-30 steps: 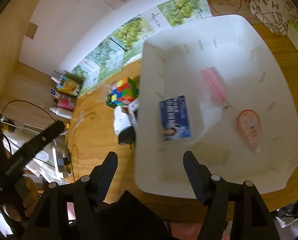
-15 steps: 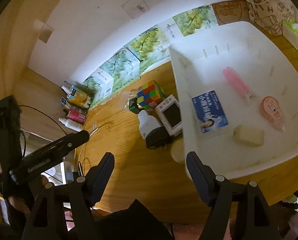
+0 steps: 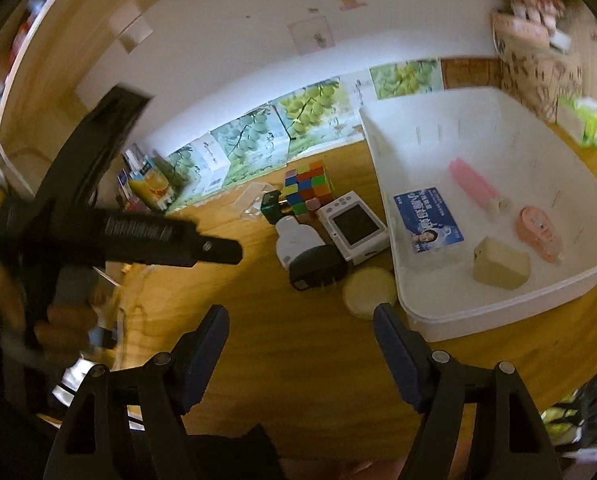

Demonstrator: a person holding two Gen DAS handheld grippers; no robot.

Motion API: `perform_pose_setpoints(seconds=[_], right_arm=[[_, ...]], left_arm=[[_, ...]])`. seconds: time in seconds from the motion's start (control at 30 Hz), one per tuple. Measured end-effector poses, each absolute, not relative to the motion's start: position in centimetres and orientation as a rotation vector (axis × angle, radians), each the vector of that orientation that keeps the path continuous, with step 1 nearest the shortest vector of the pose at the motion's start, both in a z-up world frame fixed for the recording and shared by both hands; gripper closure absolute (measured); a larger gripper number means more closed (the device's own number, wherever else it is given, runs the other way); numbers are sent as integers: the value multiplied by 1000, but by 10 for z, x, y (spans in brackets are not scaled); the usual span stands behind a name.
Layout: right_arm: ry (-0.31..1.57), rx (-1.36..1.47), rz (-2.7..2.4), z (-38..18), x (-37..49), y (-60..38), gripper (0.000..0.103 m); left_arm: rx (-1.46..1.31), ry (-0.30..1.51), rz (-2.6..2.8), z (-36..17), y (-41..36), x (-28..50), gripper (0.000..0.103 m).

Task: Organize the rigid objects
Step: 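Move the left tool to the black plug while the right tool approaches the round beige lid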

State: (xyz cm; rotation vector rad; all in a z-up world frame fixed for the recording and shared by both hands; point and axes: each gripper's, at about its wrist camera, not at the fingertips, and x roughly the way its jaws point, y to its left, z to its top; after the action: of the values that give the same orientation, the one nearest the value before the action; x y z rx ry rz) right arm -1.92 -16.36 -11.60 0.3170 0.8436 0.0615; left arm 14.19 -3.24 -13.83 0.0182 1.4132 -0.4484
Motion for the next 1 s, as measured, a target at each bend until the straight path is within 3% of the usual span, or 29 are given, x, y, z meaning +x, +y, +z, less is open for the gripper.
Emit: perform_pose_setpoints(seconds=[0.3, 1.0], right_arm=[[744, 237, -68, -159, -25, -154, 28], [722, 233, -216, -201, 6, -150, 31]], left_arm=[[-146, 1587, -385, -178, -40, 167, 25], [-141, 1712, -247, -219, -78, 196, 23]])
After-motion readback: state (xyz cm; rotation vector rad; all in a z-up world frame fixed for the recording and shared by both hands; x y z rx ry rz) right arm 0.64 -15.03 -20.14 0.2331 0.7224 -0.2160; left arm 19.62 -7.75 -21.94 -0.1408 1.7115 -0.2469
